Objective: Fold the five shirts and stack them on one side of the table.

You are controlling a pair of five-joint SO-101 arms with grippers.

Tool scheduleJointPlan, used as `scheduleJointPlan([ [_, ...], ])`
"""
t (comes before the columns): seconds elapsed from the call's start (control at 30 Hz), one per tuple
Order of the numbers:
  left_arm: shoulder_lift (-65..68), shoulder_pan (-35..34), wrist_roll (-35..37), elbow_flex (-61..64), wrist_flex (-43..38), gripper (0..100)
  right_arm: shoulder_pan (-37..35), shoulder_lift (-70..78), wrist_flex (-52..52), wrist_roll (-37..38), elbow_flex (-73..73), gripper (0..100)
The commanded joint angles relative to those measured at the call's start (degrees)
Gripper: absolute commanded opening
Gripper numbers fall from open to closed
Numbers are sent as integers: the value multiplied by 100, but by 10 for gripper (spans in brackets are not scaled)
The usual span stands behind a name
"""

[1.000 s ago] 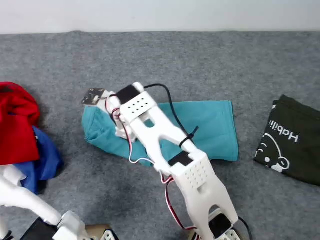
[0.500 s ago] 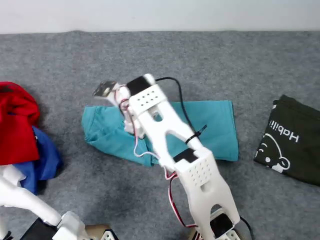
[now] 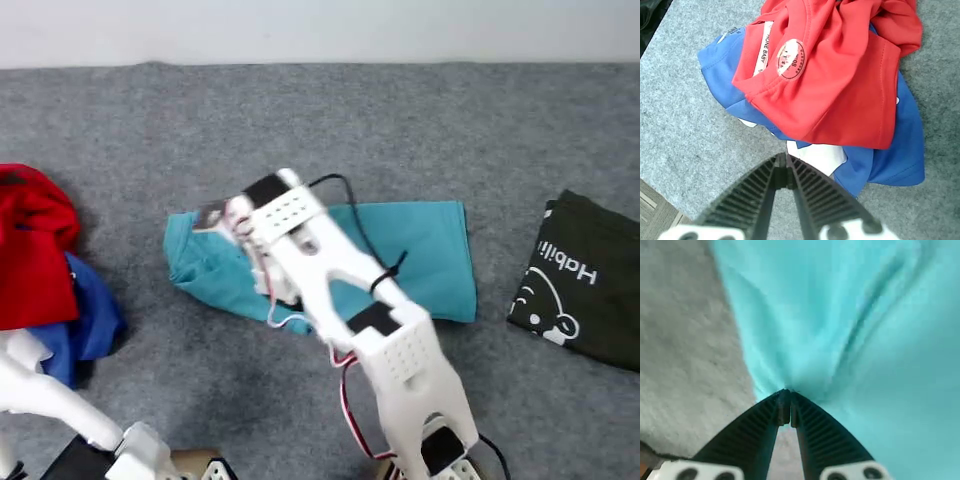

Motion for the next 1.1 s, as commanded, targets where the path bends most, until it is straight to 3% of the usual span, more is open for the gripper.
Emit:
scheduleJointPlan([
  [0.0,-185,0,9,-189,-79,8,435,-374,-207,-26,185,9],
  [0.57,-229,-9,0,-189,-79,8,-268,-1121,-330,255,-905,9],
  [0.73,-229,0,0,-189,35,8,251,-1226,251,211,-897,10],
  [0.9,-229,9,-9,-189,378,8,1358,-1305,259,-466,-835,9],
  [1.07,-237,-35,-545,-189,501,8,2281,-1297,259,-862,-826,12],
])
